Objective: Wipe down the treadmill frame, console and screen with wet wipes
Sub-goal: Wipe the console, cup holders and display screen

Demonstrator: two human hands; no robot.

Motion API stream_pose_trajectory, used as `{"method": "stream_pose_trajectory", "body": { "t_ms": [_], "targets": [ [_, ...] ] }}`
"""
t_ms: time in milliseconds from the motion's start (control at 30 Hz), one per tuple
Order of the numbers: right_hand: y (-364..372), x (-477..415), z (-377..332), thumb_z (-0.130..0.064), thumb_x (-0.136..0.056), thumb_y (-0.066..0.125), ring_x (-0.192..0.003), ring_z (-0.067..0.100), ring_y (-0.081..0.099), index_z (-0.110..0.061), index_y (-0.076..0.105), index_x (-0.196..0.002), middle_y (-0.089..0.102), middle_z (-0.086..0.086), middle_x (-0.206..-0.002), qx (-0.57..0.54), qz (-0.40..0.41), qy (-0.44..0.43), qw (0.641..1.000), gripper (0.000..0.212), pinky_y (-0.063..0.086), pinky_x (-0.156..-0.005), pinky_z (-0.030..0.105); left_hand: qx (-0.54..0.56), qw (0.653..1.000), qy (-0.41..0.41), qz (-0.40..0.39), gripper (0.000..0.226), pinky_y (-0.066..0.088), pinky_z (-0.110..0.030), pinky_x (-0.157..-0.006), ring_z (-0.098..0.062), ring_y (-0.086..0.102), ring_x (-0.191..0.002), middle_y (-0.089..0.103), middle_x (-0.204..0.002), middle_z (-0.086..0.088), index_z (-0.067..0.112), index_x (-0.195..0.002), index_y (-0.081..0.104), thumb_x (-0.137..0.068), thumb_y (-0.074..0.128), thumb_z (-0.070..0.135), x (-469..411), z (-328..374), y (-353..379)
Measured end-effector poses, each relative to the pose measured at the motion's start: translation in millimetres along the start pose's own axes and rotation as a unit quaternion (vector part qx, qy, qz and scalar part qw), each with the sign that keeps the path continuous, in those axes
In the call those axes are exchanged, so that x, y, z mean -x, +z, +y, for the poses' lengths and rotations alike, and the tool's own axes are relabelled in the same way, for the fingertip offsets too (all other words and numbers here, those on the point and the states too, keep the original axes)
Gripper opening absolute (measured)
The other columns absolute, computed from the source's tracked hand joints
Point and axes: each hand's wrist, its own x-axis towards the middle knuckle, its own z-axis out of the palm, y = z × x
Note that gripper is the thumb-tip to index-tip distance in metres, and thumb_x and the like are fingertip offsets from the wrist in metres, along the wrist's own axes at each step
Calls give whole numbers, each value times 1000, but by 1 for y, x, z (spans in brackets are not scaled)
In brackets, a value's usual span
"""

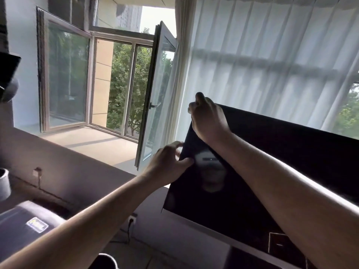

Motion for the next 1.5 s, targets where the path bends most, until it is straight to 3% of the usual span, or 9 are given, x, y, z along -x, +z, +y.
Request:
{"method": "stream_pose_trajectory", "body": {
  "t_ms": [167,433,600,733,867,1000,1200,1367,1500],
  "targets": [
    [9,43,-14,2,-88,60,-75,28,58,2,64,-87,55,11,-90,-18,-58,-105,993,4,50,-59,35,-20,1000,6,-12,58,58,-41,-87,-12,70,-92,69,-95,14,26,-138,59,-83,72,41,2,-7,-3],
    [8,3,5,2,-88,62,-77,27,61,-4,67,-85,55,10,-92,18,13,12,1000,8,47,-58,32,-71,997,1,-25,53,54,-36,-94,-13,70,-100,73,-105,9,21,-137,62,-89,73,41,16,-16,-8],
    [18,95,-47,9,-57,74,-61,26,57,-2,58,-64,54,13,-76,-31,-89,-139,986,21,47,-45,33,-141,990,-18,11,44,51,-28,-90,-19,67,-106,75,-113,1,14,-132,66,-89,65,25,25,-27,-19],
    [10,67,-28,7,-69,74,-63,24,57,-4,61,-69,54,11,-79,-6,-77,-125,989,17,38,-49,29,-95,994,-60,7,35,53,-31,-91,-20,67,-103,75,-108,0,17,-121,71,-88,57,16,27,-30,-21],
    [11,22,-1,-2,-90,66,-68,28,59,-4,61,-76,50,9,-85,-19,25,4,999,16,49,-56,33,-67,993,-82,-57,29,46,-32,-68,-15,54,-73,63,-76,1,-1,-87,71,-76,53,19,32,-33,-13],
    [16,73,-41,13,-56,76,-58,27,58,0,61,-67,59,16,-80,-12,0,-59,998,23,42,-45,26,35,986,-120,-108,24,55,-31,-66,-25,62,-73,71,-88,-11,-15,-89,71,-79,51,-6,42,-38,-10],
    [35,159,-90,-9,-46,81,-56,20,56,-14,64,-63,57,5,-74,-19,-121,-153,981,24,42,-44,27,92,969,-209,-98,19,45,-15,-49,-13,60,-60,67,-67,-12,-13,-83,71,-86,53,-13,59,-57,-11],
    [22,91,-41,-8,-80,76,-61,20,60,-12,71,-77,58,4,-78,-2,-6,-60,998,8,53,-50,33,100,968,-216,-81,21,50,-26,-73,-19,66,-83,75,-102,-23,-2,-100,72,-87,56,-4,66,-59,-14],
    [30,100,-54,-7,-82,68,-65,19,64,-16,72,-87,66,2,-84,24,-40,-16,999,11,54,-55,32,111,973,-200,-42,28,56,-36,-87,-18,66,-79,76,-92,-21,0,-82,75,-67,55,11,69,-53,-17]
  ]
}}
